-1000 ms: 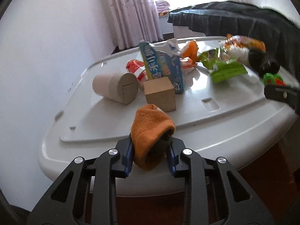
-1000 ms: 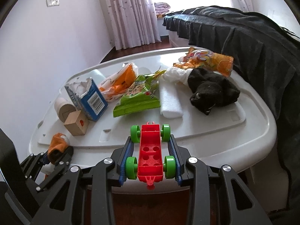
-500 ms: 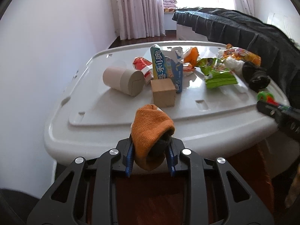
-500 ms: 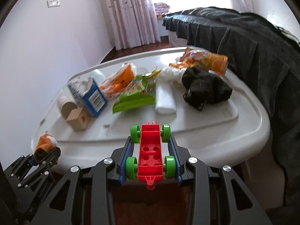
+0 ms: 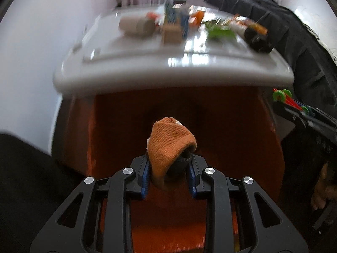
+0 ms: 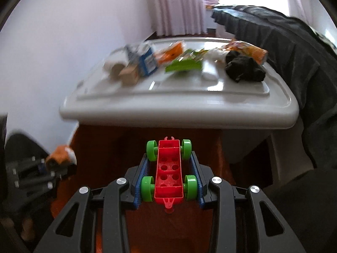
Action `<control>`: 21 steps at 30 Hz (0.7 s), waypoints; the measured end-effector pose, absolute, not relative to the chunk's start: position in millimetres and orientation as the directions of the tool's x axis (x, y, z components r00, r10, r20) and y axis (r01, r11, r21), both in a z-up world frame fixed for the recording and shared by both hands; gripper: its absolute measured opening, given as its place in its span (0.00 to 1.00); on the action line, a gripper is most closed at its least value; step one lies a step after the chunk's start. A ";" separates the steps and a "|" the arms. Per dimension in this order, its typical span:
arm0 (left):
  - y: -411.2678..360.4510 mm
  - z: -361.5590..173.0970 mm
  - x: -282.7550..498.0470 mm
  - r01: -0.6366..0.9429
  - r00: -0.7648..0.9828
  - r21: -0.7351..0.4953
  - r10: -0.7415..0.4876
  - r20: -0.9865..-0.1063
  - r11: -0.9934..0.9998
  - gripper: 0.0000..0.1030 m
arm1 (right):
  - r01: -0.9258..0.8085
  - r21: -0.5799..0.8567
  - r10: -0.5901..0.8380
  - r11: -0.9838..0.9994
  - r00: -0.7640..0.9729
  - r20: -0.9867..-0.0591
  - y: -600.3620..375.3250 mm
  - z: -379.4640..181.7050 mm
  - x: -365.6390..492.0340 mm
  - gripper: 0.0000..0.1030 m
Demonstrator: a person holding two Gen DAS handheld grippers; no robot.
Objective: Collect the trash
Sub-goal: 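Lower both tools into the orange-lined bin and open them, dropping sock and car, then reach the right tool to the black sock and grasp it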
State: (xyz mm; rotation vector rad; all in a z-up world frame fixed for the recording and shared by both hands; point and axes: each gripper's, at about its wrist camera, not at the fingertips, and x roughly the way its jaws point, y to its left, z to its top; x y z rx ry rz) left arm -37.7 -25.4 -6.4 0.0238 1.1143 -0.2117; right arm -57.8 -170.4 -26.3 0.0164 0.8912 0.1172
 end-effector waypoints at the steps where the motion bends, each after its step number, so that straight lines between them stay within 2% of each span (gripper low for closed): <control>1: -21.8 -11.1 -39.1 0.169 0.403 -0.093 -0.155 -0.902 0.981 0.26 | -0.108 0.052 0.108 0.993 0.611 -0.784 -166.6 -30.0 -61.1 0.37; 5: -16.5 -48.6 -30.3 0.119 0.298 -0.044 -0.078 -0.951 0.992 0.26 | -0.146 0.033 0.107 0.989 0.533 -0.839 -151.6 -49.0 -57.7 0.37; 10: -25.3 -95.4 -14.7 0.109 0.167 0.012 -0.006 -0.986 0.994 0.28 | -0.109 0.045 0.084 0.993 0.380 -0.921 -150.0 -88.5 -33.3 0.37; 12: -26.2 -108.1 -9.7 0.099 0.119 0.019 0.007 -0.993 0.995 0.37 | -0.088 0.052 0.079 0.995 0.337 -0.938 -154.3 -101.5 -27.7 0.39; 13: -26.5 -112.0 -8.2 0.091 0.105 0.025 0.015 -0.994 0.996 0.50 | -0.080 0.044 0.066 0.996 0.310 -0.949 -156.3 -108.6 -25.5 0.52; 14: -26.7 -115.5 -6.6 0.084 0.096 0.037 0.029 -0.995 0.996 0.67 | -0.069 0.035 0.054 0.997 0.293 -0.955 -157.6 -112.9 -25.2 0.60; 15: -27.2 -117.2 -5.8 0.083 0.093 0.049 0.041 -0.995 0.995 0.72 | -0.059 0.031 0.046 0.998 0.285 -0.957 -159.1 -114.9 -24.7 0.70; 21: -35.1 -115.1 -5.1 0.106 0.100 0.072 0.061 -0.993 0.992 0.74 | -0.044 0.053 0.065 0.998 0.344 -0.937 -165.5 -104.7 -31.1 0.71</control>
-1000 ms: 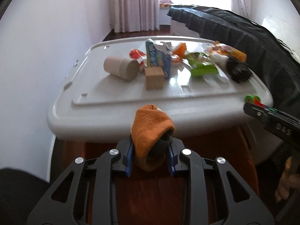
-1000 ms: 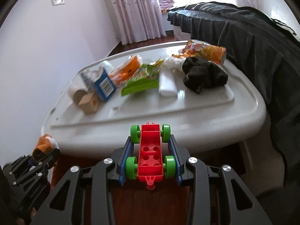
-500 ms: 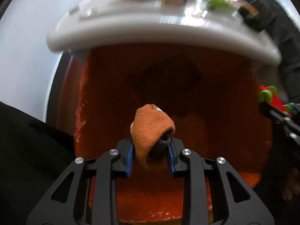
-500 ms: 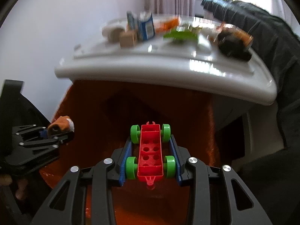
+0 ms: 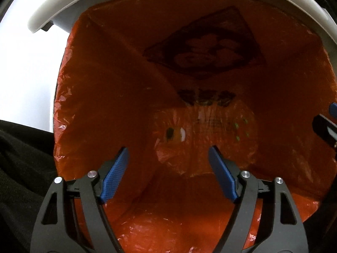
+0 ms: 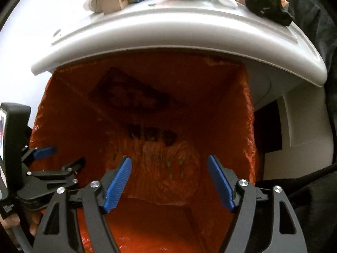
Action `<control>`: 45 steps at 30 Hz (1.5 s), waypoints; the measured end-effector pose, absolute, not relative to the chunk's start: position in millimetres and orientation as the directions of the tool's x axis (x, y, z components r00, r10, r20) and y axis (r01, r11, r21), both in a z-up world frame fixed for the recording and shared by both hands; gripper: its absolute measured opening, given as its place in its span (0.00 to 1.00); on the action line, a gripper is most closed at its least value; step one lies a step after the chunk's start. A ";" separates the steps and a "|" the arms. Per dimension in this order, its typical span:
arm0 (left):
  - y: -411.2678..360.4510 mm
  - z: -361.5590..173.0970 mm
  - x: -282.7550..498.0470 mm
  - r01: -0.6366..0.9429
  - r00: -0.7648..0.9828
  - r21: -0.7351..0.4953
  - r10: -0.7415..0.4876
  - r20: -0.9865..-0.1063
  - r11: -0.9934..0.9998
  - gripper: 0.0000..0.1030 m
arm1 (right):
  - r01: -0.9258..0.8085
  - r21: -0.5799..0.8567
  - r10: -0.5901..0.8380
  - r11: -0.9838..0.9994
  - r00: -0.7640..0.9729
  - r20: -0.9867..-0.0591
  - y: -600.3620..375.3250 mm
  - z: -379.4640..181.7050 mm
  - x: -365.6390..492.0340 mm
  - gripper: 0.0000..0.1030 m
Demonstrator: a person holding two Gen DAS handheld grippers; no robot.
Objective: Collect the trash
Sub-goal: 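Reach the right tool to the black sock and grasp it, then grasp the wooden block with the left tool while the right tool holds the black sock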
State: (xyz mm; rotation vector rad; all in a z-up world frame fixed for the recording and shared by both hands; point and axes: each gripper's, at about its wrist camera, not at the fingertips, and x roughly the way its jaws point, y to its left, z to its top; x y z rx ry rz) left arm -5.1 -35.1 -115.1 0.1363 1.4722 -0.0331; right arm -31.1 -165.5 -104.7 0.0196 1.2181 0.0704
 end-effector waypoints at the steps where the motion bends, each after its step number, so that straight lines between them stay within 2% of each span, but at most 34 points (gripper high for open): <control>1: -35.6 -113.4 -5.6 0.105 0.105 0.067 0.056 -0.993 0.992 0.74 | -0.038 0.058 0.067 0.998 0.348 -0.935 -166.7 -104.4 -32.2 0.71; 9: -23.6 -111.3 -11.5 0.077 0.125 0.018 0.008 -0.992 0.997 0.74 | 0.023 0.160 0.135 0.987 0.432 -0.892 -187.4 -65.9 -20.6 0.71; 14: -23.6 -100.7 -14.7 0.086 0.190 -0.024 -0.040 -0.981 0.996 0.74 | 0.083 0.090 0.026 0.993 0.577 -0.816 -232.1 -7.7 17.3 0.74; 16: -25.8 -97.3 -17.3 0.102 0.214 -0.028 -0.049 -0.976 0.994 0.74 | 0.120 0.059 -0.031 0.991 0.633 -0.773 -256.1 11.1 41.7 0.80; 20: -33.0 -96.0 -22.6 0.137 0.242 -0.021 -0.054 -0.969 0.990 0.74 | 0.117 0.074 -0.021 0.990 0.656 -0.754 -287.5 30.3 95.8 0.85; 26: -41.8 -99.9 -25.0 0.185 0.252 0.003 -0.044 -0.967 0.983 0.74 | 0.087 0.039 -0.028 0.995 0.658 -0.753 -304.6 20.3 155.6 0.91; 32: -45.1 -102.8 -23.6 0.195 0.244 0.010 -0.039 -0.969 0.981 0.74 | 0.106 0.014 -0.045 0.994 0.535 -0.843 -312.6 -21.0 199.1 0.93; 34: -46.1 -103.6 -23.4 0.198 0.249 0.011 -0.039 -0.968 0.980 0.74 | 0.101 0.016 -0.037 0.995 0.501 -0.864 -313.7 -32.5 201.8 0.74; 35: -45.8 -103.6 -24.1 0.201 0.252 0.011 -0.041 -0.967 0.980 0.74 | 0.096 -0.019 -0.065 0.995 0.515 -0.855 -310.0 -30.9 198.2 0.61; 37: -45.8 -103.2 -25.3 0.205 0.264 0.012 -0.044 -0.964 0.979 0.74 | 0.086 -0.007 -0.050 0.996 0.514 -0.856 -305.9 -29.4 192.5 0.51; 40: -45.0 -99.9 -27.0 0.212 0.284 0.009 -0.052 -0.957 0.977 0.74 | 0.098 0.021 -0.033 0.995 0.517 -0.855 -303.4 -22.7 179.3 0.46; 45: -41.8 -91.1 -29.1 0.209 0.317 -0.002 -0.070 -0.946 0.978 0.74 | 0.136 0.126 0.016 0.983 0.617 -0.787 -302.5 8.5 139.1 0.46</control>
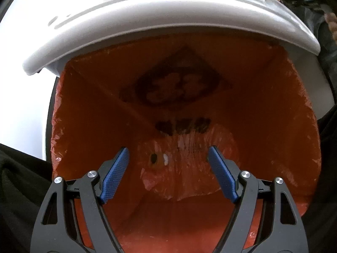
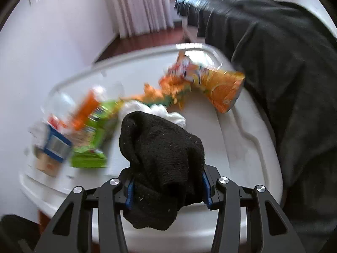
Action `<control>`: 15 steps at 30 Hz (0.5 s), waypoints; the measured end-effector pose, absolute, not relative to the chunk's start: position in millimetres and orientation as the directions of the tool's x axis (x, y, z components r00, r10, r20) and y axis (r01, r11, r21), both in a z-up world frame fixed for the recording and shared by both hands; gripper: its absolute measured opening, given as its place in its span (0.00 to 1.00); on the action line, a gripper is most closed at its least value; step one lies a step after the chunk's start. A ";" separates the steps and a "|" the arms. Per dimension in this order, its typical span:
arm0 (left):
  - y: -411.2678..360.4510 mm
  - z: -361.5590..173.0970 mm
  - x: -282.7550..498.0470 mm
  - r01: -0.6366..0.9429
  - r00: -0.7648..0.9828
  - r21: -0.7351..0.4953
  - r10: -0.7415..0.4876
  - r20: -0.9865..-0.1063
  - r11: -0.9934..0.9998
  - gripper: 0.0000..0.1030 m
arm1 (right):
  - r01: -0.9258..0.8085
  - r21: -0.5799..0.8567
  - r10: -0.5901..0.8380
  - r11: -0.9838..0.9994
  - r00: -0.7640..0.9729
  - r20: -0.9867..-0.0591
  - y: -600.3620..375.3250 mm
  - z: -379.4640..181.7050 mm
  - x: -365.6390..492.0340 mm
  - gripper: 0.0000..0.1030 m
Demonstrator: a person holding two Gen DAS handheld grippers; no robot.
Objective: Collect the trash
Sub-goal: 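Grasp the wooden block with the left tool while the right tool holds the black sock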
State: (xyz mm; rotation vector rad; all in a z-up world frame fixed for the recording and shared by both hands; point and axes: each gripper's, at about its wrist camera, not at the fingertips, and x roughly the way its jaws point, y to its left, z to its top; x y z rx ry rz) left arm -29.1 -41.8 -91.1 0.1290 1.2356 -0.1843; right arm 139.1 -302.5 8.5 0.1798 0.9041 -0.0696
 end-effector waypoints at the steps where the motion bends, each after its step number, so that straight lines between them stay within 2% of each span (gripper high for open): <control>1: -40.8 -89.9 -29.2 0.207 0.320 -0.006 -0.074 -0.944 0.978 0.74 | 0.149 0.157 0.023 0.976 0.649 -0.761 -302.0 15.5 124.6 0.46; 5: -36.7 -72.1 -28.9 0.204 0.345 -0.053 -0.123 -0.931 0.978 0.74 | 0.166 0.229 0.047 0.959 0.704 -0.708 -296.8 22.0 89.1 0.46; 11: -36.1 -15.0 0.5 0.193 0.495 -0.072 -0.160 -0.854 0.979 0.74 | 0.106 0.169 0.040 0.980 0.723 -0.690 -274.6 22.5 80.6 0.47; 15: -39.2 10.2 43.2 0.158 0.566 -0.111 -0.182 -0.804 0.981 0.79 | 0.115 0.208 0.063 0.971 0.719 -0.692 -274.7 21.4 88.1 0.47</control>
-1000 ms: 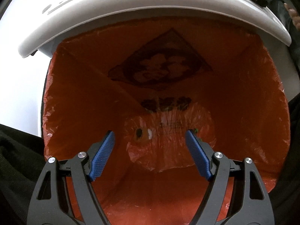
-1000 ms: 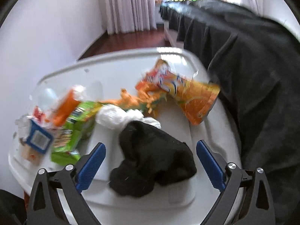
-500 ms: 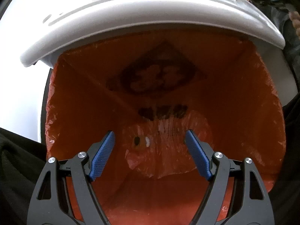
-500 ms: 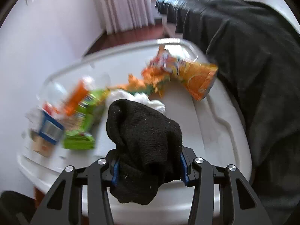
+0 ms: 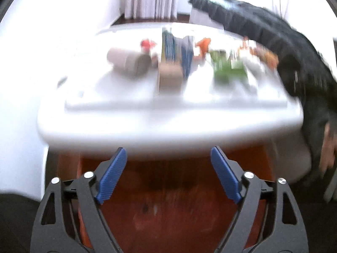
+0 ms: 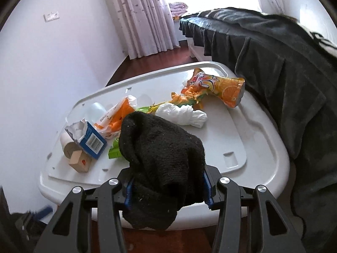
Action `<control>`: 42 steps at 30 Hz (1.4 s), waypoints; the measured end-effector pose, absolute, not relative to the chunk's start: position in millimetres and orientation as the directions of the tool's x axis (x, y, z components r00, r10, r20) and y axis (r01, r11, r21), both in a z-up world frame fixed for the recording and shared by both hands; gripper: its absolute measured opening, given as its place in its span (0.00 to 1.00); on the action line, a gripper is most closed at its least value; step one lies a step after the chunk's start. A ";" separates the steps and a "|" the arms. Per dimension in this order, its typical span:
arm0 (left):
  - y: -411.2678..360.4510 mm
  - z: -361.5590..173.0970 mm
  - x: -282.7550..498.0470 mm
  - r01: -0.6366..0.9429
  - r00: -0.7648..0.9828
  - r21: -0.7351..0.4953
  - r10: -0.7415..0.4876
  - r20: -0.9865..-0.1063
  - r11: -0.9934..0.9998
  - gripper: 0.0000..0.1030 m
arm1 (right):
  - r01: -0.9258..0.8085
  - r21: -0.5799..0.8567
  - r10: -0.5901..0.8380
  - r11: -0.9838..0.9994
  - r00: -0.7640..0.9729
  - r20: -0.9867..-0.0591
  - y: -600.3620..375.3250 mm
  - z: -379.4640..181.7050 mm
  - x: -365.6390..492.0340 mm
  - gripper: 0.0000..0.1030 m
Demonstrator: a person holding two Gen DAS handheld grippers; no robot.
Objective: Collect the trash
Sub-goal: 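Grasp the wooden block with the left tool while the right tool holds the black sock, then drop the wooden block into the bin with the left tool while the right drops the black sock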
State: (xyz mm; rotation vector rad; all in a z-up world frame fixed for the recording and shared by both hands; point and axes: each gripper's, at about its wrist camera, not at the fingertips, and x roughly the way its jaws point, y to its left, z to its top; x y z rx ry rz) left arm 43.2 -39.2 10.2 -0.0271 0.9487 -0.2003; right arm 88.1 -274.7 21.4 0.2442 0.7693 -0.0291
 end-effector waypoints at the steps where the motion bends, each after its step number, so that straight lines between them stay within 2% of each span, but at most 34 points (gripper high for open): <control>1: -42.1 13.2 54.1 0.152 0.586 -0.111 -0.180 -0.790 0.982 0.79 | 0.120 0.219 0.068 0.968 0.718 -0.692 -276.1 21.2 90.1 0.47; 6: -54.3 4.7 113.0 0.116 0.609 -0.099 -0.149 -0.779 0.988 0.79 | 0.131 0.241 0.075 0.962 0.721 -0.689 -280.3 22.0 95.0 0.47; 13: -61.4 -16.3 143.0 0.097 0.655 -0.045 -0.098 -0.749 0.994 0.79 | 0.135 0.268 0.089 0.954 0.726 -0.682 -282.6 25.5 100.6 0.48; 15: -63.2 -21.4 147.5 0.100 0.672 -0.023 -0.084 -0.736 0.995 0.72 | 0.137 0.278 0.096 0.951 0.722 -0.685 -282.4 24.7 103.1 0.48; 18: -63.9 -25.7 148.7 0.131 0.690 -0.014 -0.101 -0.717 0.991 0.39 | 0.138 0.289 0.106 0.947 0.718 -0.688 -282.2 24.0 105.8 0.48; 19: -64.7 -25.3 148.5 0.137 0.694 -0.007 -0.101 -0.713 0.991 0.34 | 0.140 0.289 0.105 0.947 0.717 -0.689 -281.8 23.4 106.7 0.48; 26: -59.5 -20.5 137.3 0.131 0.675 -0.022 -0.106 -0.730 0.991 0.34 | 0.142 0.287 0.106 0.947 0.708 -0.698 -279.8 19.7 109.5 0.48; 36: -54.8 4.9 82.6 0.139 0.684 0.007 -0.091 -0.724 0.990 0.34 | 0.132 0.295 0.119 0.946 0.705 -0.699 -278.7 14.9 107.2 0.48; 42: -51.8 19.8 41.2 0.161 0.677 0.001 -0.110 -0.728 0.987 0.34 | 0.086 0.229 0.101 0.970 0.713 -0.694 -264.0 11.0 92.8 0.48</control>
